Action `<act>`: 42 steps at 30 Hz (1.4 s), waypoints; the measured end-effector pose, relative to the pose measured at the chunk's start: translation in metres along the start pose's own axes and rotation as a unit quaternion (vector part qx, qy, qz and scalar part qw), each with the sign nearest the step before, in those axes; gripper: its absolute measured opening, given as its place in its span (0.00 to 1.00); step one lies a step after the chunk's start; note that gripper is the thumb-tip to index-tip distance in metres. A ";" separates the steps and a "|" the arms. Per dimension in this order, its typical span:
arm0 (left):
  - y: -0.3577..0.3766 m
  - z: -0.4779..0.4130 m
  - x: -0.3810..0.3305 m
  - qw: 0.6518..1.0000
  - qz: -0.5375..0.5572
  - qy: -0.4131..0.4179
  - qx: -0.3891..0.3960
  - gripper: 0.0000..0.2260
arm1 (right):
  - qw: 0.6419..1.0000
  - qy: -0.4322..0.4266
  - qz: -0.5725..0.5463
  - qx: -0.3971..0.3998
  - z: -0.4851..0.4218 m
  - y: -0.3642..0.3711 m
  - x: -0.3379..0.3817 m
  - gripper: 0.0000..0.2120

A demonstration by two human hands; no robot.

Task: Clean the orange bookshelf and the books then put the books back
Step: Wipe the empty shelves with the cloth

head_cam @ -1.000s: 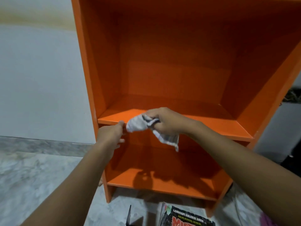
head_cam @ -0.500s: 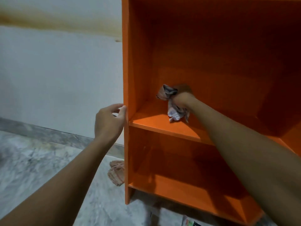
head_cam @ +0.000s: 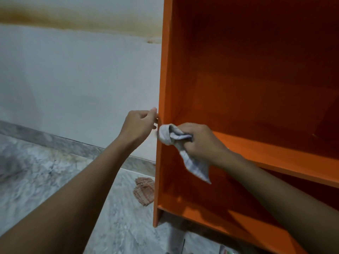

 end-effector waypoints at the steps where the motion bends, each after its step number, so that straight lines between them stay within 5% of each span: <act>1: 0.000 -0.001 -0.003 1.000 0.022 -0.011 0.001 0.20 | 0.998 -0.043 0.020 -0.036 0.003 0.000 0.009 0.18; 4: 0.000 -0.004 -0.013 1.000 0.016 -0.019 -0.006 0.23 | 0.965 -0.131 0.174 -0.146 -0.008 -0.002 0.029 0.23; 7: -0.005 -0.007 -0.017 0.997 0.054 -0.051 -0.015 0.23 | 0.933 -0.130 0.284 -0.179 -0.028 0.004 0.041 0.21; 10: -0.008 -0.007 -0.017 0.996 0.063 -0.056 0.015 0.25 | 0.922 -0.150 0.333 -0.127 -0.024 0.037 0.045 0.14; 13: -0.005 -0.002 -0.011 0.998 0.033 -0.040 0.035 0.22 | 0.907 -0.165 0.386 0.018 -0.002 0.070 0.042 0.10; 15: -0.002 0.001 -0.005 0.997 0.036 -0.044 0.046 0.20 | 0.905 -0.186 0.379 0.055 0.007 0.070 0.044 0.08; 20: 0.000 0.006 0.005 0.996 0.066 -0.051 0.033 0.16 | 0.916 -0.123 0.371 -0.096 -0.010 0.032 0.038 0.17; 25: 0.008 0.013 0.014 0.998 0.046 -0.051 0.007 0.14 | 0.901 -0.181 0.389 0.062 0.020 0.070 0.037 0.13; 30: 0.027 0.038 0.044 0.996 0.029 -0.082 -0.006 0.17 | 0.945 -0.153 0.289 0.011 0.067 0.052 0.017 0.25; 35: 0.049 0.051 0.048 0.988 0.080 -0.123 -0.054 0.24 | 0.987 -0.024 0.091 -0.131 0.064 -0.031 0.002 0.23; 38: 0.060 0.051 0.048 0.977 0.093 -0.169 -0.096 0.30 | 0.969 0.138 0.046 -0.198 0.057 -0.088 -0.034 0.15; 42: 0.063 0.046 0.050 0.963 0.139 -0.204 -0.109 0.29 | 0.917 0.355 0.120 -0.138 0.055 -0.125 -0.100 0.05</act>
Point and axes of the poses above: each hand's wrist, its own z-axis away from the middle knuckle, its own y-axis out of the palm, x = y × z, the point moved 4 cm from there along -z, towards the middle knuckle, and after that the axes turned 13 degrees about z, right-handed, at the moved point
